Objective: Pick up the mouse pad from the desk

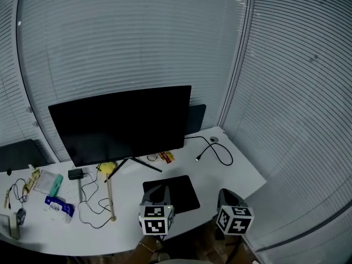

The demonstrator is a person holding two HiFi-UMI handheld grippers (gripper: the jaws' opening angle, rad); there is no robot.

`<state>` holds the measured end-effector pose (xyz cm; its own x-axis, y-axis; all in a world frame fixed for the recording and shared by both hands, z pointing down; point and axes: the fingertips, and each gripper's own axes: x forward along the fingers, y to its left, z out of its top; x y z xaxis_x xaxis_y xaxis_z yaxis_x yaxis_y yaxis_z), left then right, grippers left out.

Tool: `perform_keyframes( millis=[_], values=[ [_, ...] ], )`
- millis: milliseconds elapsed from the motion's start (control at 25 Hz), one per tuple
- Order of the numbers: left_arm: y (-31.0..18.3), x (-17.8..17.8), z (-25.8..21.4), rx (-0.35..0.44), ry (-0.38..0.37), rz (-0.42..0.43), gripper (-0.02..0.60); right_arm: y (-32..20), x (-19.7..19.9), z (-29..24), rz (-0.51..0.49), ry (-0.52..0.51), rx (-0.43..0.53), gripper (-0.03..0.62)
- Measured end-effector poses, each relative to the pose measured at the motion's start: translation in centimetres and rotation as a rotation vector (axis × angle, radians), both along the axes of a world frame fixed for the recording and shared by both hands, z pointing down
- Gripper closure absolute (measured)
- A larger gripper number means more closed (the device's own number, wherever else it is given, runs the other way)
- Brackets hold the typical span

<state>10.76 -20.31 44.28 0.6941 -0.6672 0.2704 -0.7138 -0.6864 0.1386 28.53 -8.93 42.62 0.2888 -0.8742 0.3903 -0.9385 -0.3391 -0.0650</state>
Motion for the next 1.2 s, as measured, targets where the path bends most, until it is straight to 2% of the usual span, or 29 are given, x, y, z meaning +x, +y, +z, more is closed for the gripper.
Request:
perform_keyframes(
  millis=[360, 760, 960, 1200],
  values=[
    [-3.4, 1.0, 1.4, -0.028, -0.011, -0.028, 0.565, -3.8, 1.2, 1.5, -0.027, -0.017, -0.036, 0.56],
    [-4.5, -0.9, 3.8, -0.096, -0.058, -0.094, 0.565, -7.6, -0.5, 3.8, -0.118, -0.065, -0.099, 0.56],
    [-5.1, -2.3, 3.9, -0.1, -0.074, -0.181, 0.565, -10.9, -1.7, 4.3, -0.223, -0.077, -0.103, 0.56],
    [-5.5, -3.8, 3.6, -0.109, -0.09, -0.332, 0.565, -14.9, -2.4, 4.0, -0.386, -0.074, -0.102, 0.56]
  ],
)
